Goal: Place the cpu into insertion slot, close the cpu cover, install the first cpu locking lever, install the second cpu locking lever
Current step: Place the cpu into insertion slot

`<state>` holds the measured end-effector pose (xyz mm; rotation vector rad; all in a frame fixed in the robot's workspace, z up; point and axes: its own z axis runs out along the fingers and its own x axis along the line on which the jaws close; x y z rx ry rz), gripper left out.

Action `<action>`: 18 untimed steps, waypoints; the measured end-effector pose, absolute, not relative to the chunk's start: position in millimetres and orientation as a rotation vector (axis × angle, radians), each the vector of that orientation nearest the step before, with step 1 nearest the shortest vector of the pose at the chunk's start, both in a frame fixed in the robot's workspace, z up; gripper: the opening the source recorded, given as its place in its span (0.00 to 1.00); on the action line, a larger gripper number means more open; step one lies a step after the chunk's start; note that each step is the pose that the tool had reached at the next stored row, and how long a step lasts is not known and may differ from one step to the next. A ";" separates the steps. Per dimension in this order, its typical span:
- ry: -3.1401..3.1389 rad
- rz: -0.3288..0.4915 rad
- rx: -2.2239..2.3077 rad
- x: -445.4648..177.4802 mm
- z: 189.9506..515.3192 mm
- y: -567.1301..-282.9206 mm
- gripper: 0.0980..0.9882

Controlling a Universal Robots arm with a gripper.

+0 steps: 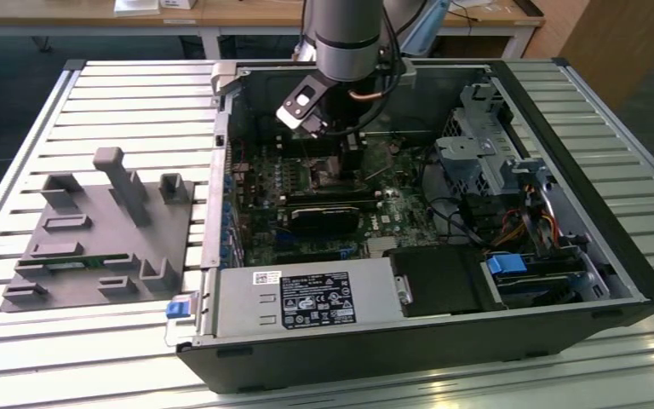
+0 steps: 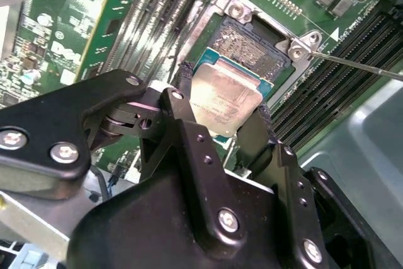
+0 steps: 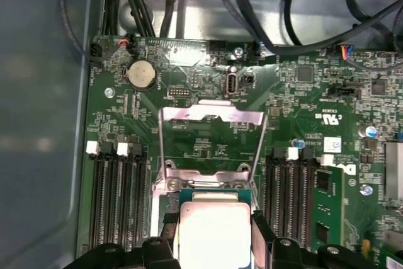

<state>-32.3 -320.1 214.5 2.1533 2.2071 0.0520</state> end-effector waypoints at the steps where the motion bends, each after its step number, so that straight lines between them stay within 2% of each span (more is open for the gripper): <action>1: 2.207 0.052 2.154 -32.7 213.5 -319.5 0.49; 18: 2.208 0.049 2.152 -41.8 199.6 -315.1 0.49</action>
